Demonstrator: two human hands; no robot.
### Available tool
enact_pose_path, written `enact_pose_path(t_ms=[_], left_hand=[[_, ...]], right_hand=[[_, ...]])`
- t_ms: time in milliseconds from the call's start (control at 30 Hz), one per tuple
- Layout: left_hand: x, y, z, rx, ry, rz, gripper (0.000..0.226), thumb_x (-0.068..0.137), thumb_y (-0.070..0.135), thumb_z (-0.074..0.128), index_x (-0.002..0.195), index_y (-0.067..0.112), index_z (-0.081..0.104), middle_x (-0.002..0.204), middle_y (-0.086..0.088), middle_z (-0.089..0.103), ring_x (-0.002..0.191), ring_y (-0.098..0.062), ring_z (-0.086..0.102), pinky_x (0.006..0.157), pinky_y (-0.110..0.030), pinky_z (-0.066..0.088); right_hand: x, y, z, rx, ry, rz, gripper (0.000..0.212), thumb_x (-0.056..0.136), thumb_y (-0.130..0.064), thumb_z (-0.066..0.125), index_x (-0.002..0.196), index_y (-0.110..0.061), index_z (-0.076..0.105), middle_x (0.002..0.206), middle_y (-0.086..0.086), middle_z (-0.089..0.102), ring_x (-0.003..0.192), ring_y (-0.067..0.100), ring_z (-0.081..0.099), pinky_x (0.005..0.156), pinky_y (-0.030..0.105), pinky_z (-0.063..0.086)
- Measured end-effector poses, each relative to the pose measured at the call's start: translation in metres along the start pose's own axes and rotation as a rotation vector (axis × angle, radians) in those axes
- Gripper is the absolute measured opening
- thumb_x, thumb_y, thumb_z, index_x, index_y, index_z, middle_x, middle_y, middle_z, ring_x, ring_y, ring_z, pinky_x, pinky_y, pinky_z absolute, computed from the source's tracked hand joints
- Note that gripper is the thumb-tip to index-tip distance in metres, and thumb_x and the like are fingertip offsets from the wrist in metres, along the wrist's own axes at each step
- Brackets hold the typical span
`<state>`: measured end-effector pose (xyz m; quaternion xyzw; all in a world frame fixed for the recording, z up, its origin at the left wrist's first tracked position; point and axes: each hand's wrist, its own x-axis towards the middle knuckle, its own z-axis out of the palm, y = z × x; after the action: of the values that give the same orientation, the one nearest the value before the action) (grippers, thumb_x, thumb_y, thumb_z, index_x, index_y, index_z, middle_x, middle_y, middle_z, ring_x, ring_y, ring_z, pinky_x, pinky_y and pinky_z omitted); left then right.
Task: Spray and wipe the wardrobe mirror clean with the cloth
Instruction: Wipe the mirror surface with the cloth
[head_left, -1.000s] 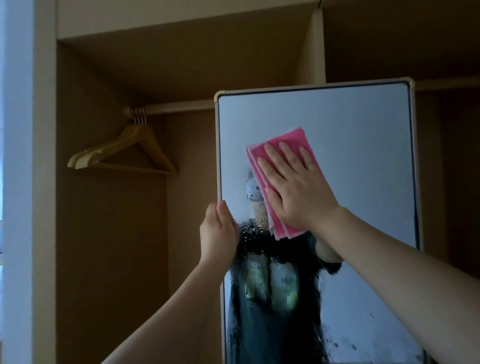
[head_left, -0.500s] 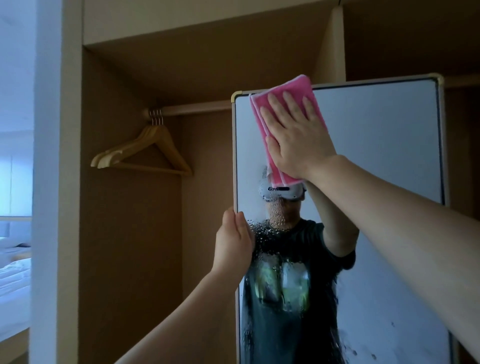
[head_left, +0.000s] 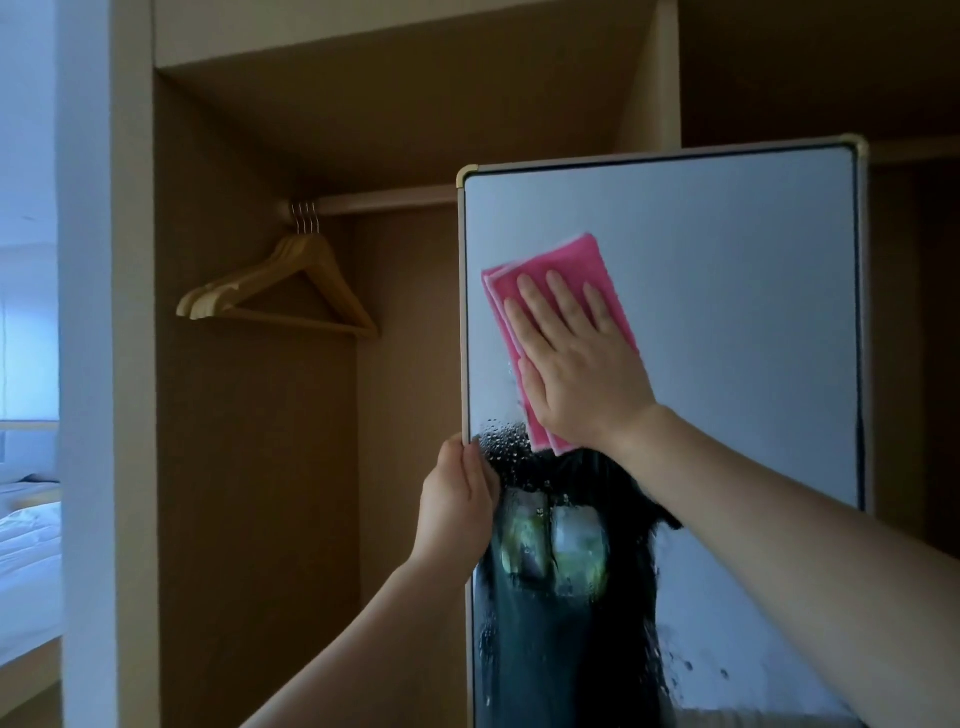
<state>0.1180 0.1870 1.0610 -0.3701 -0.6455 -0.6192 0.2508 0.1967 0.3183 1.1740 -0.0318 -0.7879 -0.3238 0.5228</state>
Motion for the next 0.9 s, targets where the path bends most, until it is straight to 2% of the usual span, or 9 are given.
enact_pose_path(t_ms=[133,433,533,900], left_hand=[[-0.004,-0.002,-0.001,0.023,0.032,0.003,0.033,0.103,0.022,0.032,0.072,0.022,0.045,0.052,0.011,0.048,0.044,0.005,0.046,0.040,-0.008,0.035],[-0.008,-0.011,-0.006,-0.037,0.009,-0.057,0.036,0.102,0.020,0.036,0.069,0.022,0.049,0.053,0.012,0.050,0.049,0.007,0.047,0.047,-0.006,0.037],[-0.010,-0.012,-0.009,-0.062,-0.026,-0.071,0.034,0.102,0.022,0.036,0.071,0.020,0.049,0.052,0.015,0.053,0.048,0.007,0.046,0.044,-0.007,0.036],[-0.007,-0.012,-0.011,0.011,-0.037,-0.038,0.035,0.102,0.020,0.037,0.069,0.020,0.047,0.058,0.009,0.047,0.049,0.007,0.046,0.046,-0.007,0.036]], right_hand=[[-0.027,-0.015,0.007,0.015,-0.007,-0.031,0.060,0.099,-0.036,0.025,0.153,-0.010,0.022,0.160,0.013,0.020,0.148,0.033,0.014,0.121,0.050,0.002],[-0.076,-0.036,0.020,0.043,-0.026,-0.120,0.059,0.102,-0.039,0.022,0.154,-0.011,0.017,0.160,0.013,0.015,0.149,0.032,0.006,0.121,0.051,0.005],[-0.072,-0.032,0.021,0.052,-0.001,-0.137,0.057,0.101,-0.039,0.024,0.152,-0.013,0.022,0.159,0.011,0.017,0.149,0.032,0.009,0.120,0.052,0.006],[-0.021,-0.014,0.005,0.015,-0.004,-0.123,0.058,0.095,-0.038,0.034,0.149,-0.016,0.035,0.156,0.010,0.030,0.146,0.031,0.023,0.120,0.052,0.011]])
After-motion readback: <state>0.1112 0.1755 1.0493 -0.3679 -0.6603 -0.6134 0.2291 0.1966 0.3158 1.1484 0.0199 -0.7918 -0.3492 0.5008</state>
